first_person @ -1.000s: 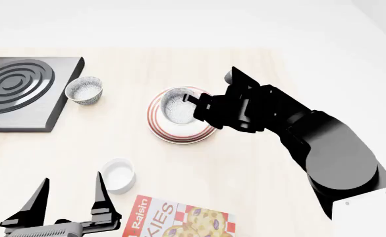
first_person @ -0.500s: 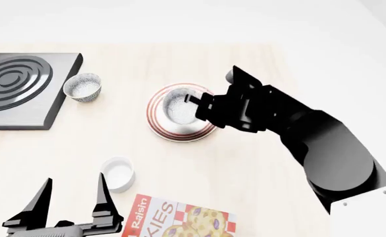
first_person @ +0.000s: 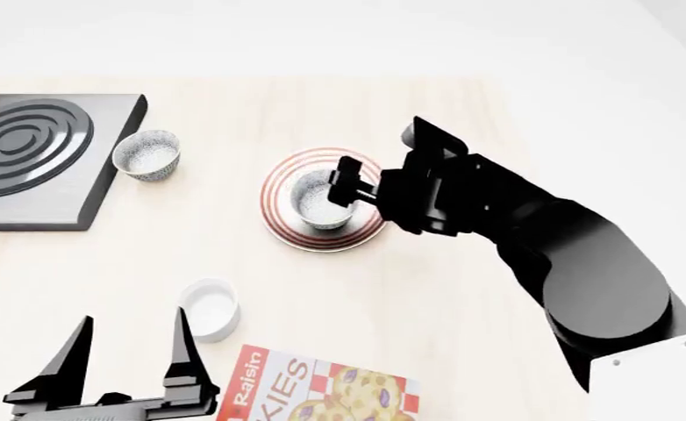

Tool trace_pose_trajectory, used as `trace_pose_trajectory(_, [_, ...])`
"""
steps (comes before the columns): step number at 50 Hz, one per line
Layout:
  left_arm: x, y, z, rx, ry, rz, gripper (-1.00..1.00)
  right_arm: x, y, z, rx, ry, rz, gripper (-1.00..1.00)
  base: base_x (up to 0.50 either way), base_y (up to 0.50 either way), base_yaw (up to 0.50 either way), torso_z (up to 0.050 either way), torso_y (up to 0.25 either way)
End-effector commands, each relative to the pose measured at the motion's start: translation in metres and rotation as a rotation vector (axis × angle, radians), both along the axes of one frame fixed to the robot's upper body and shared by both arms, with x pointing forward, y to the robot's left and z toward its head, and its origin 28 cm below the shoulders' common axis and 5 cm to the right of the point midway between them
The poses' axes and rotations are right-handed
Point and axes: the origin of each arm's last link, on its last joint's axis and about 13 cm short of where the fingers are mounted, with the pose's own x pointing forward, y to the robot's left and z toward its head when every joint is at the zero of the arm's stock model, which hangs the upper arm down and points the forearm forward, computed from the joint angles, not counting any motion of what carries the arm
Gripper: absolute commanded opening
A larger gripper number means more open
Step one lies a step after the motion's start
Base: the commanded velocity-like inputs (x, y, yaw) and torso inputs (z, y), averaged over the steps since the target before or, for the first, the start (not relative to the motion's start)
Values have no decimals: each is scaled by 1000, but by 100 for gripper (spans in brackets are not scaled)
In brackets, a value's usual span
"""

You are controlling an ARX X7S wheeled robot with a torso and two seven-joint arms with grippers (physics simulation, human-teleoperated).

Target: Pick the akita bowl next to the cookies box and place it on the plate.

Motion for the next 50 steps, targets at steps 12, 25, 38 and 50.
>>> trace_pose_trajectory(12, [12,0,0,33,-9,-11,100,6,-46,91,-97,-515,-39,100,0,0,0,0,0])
trace_pose_trajectory(25, [23,2,7,38,-16,-7,100,-170,-56,33,-334,-834,20,100,0,0,0,0,0])
trace_pose_trajectory(38, [31,13,33,8,-130,40,100,-266,-80,-38,-604,-1224,-359,100,0,0,0,0,0])
trace_pose_trajectory(50, [20,24,52,-42,-271,54,100,-299,-94,-44,-631,-1442,-537,100,0,0,0,0,0])
